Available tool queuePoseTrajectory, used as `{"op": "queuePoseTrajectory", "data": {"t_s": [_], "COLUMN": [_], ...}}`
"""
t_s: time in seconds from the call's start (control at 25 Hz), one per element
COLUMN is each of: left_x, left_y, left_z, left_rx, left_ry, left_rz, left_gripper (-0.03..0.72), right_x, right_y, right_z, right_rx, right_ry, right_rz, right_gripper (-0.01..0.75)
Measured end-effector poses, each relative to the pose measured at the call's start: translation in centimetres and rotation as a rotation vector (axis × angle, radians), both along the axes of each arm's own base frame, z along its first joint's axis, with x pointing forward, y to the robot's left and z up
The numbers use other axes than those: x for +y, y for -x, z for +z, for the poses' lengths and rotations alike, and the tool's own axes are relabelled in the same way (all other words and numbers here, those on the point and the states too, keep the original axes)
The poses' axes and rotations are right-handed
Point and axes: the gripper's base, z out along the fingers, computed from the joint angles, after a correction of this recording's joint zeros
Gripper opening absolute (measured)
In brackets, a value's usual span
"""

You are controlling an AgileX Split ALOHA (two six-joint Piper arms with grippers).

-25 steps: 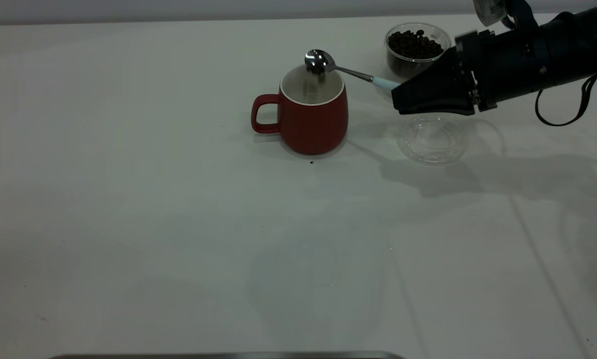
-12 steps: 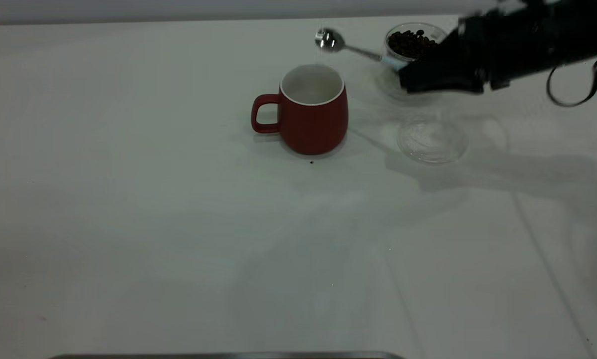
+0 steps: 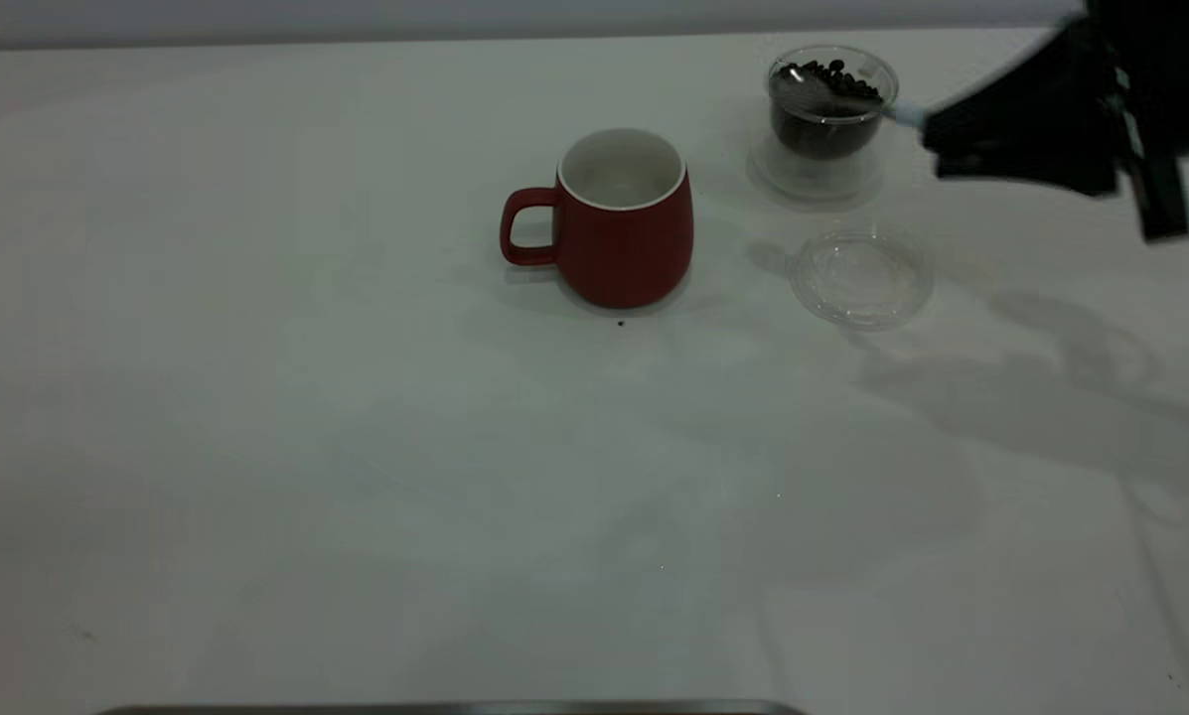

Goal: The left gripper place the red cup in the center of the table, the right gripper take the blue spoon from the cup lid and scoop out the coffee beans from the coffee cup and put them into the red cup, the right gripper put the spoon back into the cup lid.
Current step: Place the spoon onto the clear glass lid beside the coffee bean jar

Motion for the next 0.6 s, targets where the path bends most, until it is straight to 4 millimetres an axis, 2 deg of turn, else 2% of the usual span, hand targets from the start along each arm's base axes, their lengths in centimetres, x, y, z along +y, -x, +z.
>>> {"op": "queuePoseTrajectory", "data": {"t_s": [0.12,0.24,0.4,0.6], "left_x": [0.0,0.0,0.0,0.0], "left_y": [0.0,0.0,0.0,0.0], "left_z": [0.0,0.0,0.0,0.0], "left_rx": [0.0,0.001,0.001,0.001], "left_ry": [0.0,0.0,0.0,0.0], "left_rz": [0.0,0.0,0.0,0.0], "left_gripper": [0.587,0.587,0.587,0.587], "right_x": [-1.1,-1.9,-2.3,-2.5], "right_y": [1.4,2.1,2.1,1.3], "right_z": [-0.9,-1.4,-2.4,-4.8], "right_rx": [0.072,0.106,0.158,0.217], "right_ry": [0.009,0.035,0.042,0.029], "right_rz": [-0.058,-0.097,-0.135,-0.15], "right_gripper": [0.113,0.113,0.113,0.113]}}
